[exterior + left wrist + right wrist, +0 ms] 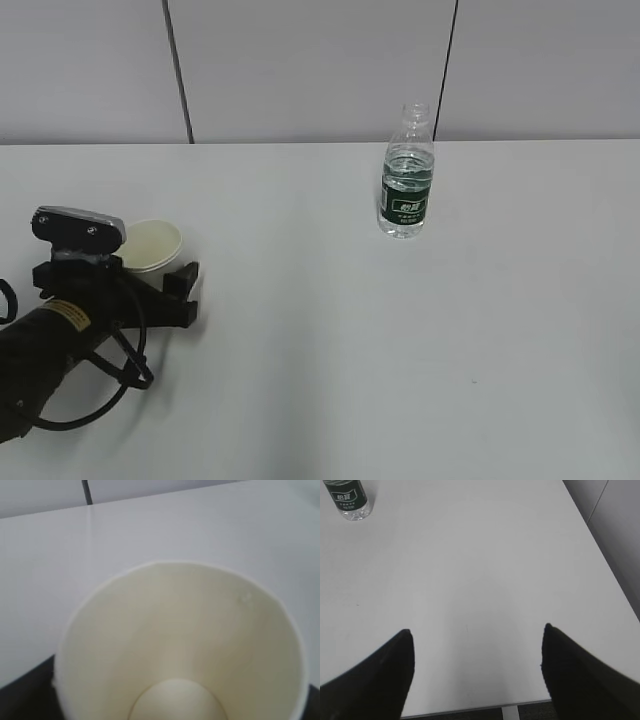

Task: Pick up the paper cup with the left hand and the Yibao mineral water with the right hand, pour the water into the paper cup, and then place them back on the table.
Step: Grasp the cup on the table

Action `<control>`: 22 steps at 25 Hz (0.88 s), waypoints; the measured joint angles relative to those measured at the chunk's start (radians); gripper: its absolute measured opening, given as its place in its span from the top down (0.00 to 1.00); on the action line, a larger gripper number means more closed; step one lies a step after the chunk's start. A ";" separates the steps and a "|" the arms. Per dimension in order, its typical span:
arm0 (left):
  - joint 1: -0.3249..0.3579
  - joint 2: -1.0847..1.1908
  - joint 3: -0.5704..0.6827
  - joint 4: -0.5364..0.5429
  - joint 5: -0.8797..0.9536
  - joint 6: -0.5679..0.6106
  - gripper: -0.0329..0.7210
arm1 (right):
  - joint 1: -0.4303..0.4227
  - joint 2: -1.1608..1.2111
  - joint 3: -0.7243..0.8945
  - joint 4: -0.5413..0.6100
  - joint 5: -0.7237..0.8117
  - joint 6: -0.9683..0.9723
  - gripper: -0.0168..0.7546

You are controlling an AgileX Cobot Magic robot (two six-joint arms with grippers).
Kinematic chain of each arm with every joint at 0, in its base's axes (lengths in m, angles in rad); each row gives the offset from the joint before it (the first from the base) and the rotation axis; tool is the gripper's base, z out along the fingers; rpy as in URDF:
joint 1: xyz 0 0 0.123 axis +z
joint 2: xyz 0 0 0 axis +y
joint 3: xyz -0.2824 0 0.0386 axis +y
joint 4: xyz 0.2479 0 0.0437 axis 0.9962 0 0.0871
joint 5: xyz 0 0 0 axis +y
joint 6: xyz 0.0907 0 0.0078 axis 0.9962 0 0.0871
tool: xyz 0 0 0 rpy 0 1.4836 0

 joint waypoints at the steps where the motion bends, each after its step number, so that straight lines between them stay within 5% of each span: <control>1: 0.000 0.000 -0.007 0.000 0.000 0.000 0.17 | 0.000 0.000 0.000 0.000 0.000 0.000 0.22; 11: 0.000 0.000 -0.021 0.002 -0.001 -0.003 0.26 | 0.000 0.000 0.000 0.000 0.000 0.000 0.22; 22: 0.000 0.000 -0.021 0.001 -0.001 -0.003 0.22 | 0.000 0.000 0.000 0.000 0.000 0.000 0.22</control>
